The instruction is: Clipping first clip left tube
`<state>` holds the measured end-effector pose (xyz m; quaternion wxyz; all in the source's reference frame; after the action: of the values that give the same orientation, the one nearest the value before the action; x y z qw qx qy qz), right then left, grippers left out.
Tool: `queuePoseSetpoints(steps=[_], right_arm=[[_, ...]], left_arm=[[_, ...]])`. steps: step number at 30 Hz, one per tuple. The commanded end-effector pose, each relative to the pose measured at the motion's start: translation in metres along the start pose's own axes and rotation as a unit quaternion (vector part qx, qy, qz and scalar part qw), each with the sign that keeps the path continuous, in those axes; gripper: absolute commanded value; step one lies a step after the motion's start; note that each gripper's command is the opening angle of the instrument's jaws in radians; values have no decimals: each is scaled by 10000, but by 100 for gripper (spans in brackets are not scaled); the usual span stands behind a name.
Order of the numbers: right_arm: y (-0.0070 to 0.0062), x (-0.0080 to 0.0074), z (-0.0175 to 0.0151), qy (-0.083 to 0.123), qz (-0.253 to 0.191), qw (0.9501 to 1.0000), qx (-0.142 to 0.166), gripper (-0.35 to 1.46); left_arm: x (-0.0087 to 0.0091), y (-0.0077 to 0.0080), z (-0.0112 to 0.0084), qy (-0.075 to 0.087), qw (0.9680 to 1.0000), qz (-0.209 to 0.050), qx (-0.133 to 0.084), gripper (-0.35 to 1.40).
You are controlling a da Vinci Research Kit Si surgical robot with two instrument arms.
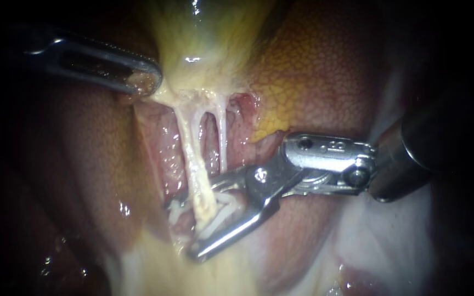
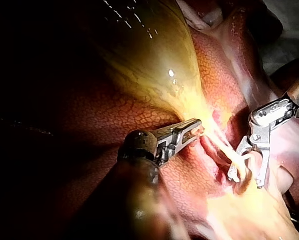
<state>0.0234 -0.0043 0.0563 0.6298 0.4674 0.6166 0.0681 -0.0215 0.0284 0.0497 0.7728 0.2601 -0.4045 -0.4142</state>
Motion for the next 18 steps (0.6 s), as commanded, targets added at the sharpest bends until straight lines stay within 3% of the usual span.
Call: queuePoseSetpoints(steps=[1,6,14,18], right_arm=[[0,-2,1,-29,17,10000,-1,29],[-1,-9,6,-81,58,9999,4,16],[1,-11,5,-84,84,9999,2,-32],[3,-11,5,-83,84,9999,-2,-35]], left_arm=[[0,0,0,0,10000,0,0,-35],[0,0,0,0,10000,0,0,-35],[0,0,0,0,10000,0,0,-35],[0,0,0,0,10000,0,0,-35]])
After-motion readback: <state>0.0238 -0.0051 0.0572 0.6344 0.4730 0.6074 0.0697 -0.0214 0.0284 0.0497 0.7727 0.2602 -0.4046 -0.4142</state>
